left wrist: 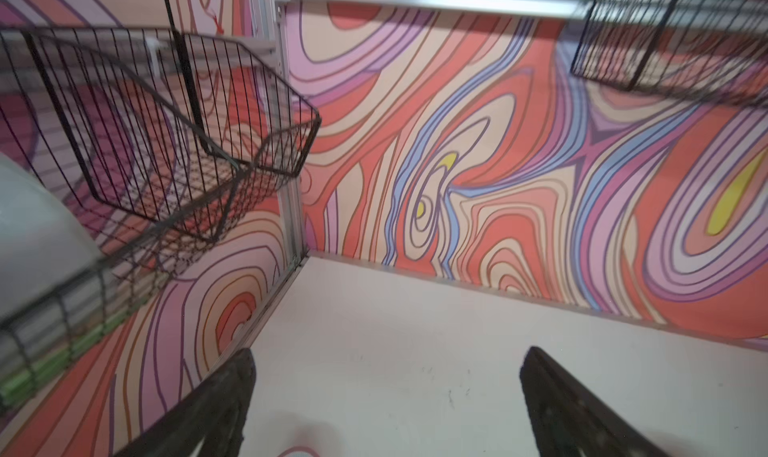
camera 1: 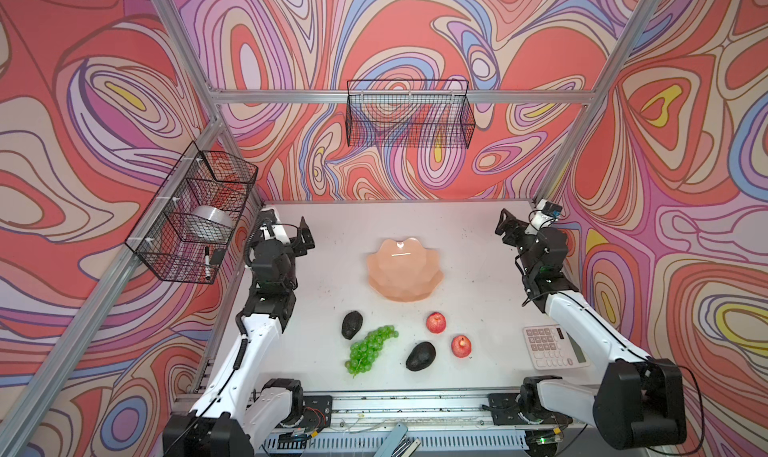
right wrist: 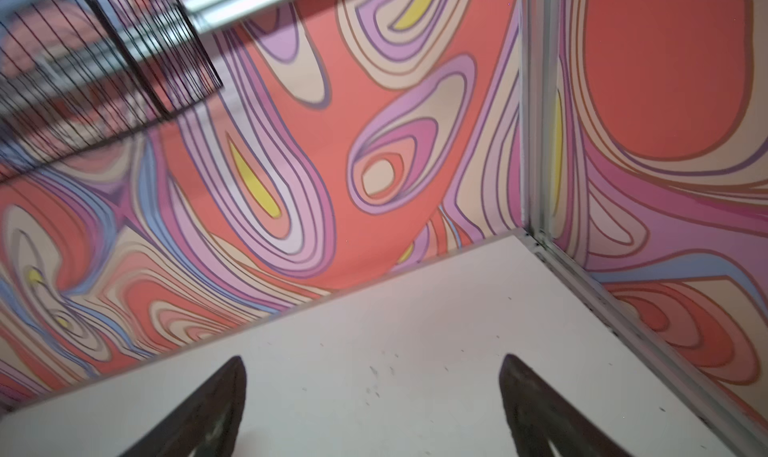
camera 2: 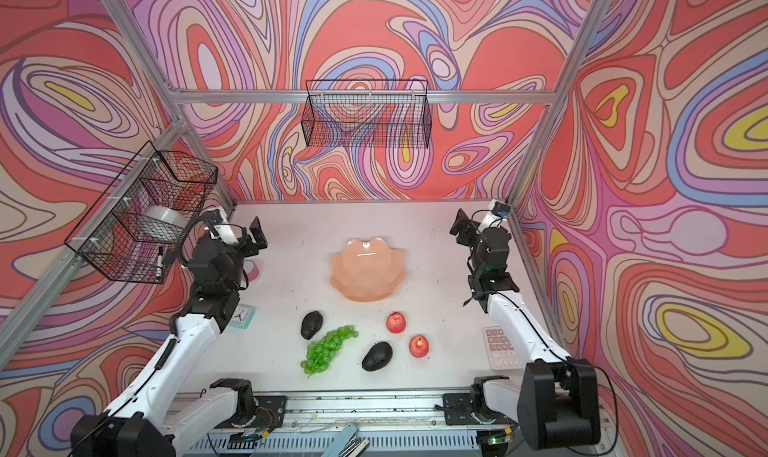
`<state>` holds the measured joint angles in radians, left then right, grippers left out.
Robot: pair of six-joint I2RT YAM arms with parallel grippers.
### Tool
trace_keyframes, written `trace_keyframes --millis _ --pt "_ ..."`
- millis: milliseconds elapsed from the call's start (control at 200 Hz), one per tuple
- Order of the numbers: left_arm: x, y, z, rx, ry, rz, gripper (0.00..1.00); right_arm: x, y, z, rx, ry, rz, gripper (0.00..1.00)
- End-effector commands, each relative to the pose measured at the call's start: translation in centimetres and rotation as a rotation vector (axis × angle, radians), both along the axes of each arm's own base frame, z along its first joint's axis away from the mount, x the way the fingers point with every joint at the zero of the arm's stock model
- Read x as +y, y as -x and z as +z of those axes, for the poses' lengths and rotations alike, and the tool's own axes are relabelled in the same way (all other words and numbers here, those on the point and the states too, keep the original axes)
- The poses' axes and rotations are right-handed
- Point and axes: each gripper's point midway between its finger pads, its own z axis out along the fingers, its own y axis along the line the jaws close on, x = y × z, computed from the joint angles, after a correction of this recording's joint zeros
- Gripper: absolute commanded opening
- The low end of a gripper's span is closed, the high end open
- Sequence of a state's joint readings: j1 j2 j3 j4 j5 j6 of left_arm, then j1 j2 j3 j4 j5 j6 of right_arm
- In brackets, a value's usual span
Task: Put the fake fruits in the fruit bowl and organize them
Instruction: 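Reach the right gripper to the red apple nearer the bowl and grasp it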
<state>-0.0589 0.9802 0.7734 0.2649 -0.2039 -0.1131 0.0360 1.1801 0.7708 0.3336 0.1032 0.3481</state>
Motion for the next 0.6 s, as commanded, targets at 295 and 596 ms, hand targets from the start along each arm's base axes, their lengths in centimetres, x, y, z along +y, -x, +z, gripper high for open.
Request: trace_keyframes --millis 295,596 --pt "-1.4 -0.5 -4.6 0.358 0.1 -0.063 1.0 10.1 9.5 -12.0 0.758 -0.027 0.399 0.91" --pt "-0.8 0.6 -5.2 0.438 0.085 -0.034 1.0 17.4 17.1 -15.5 1.004 -0.015 0.45 0.89"
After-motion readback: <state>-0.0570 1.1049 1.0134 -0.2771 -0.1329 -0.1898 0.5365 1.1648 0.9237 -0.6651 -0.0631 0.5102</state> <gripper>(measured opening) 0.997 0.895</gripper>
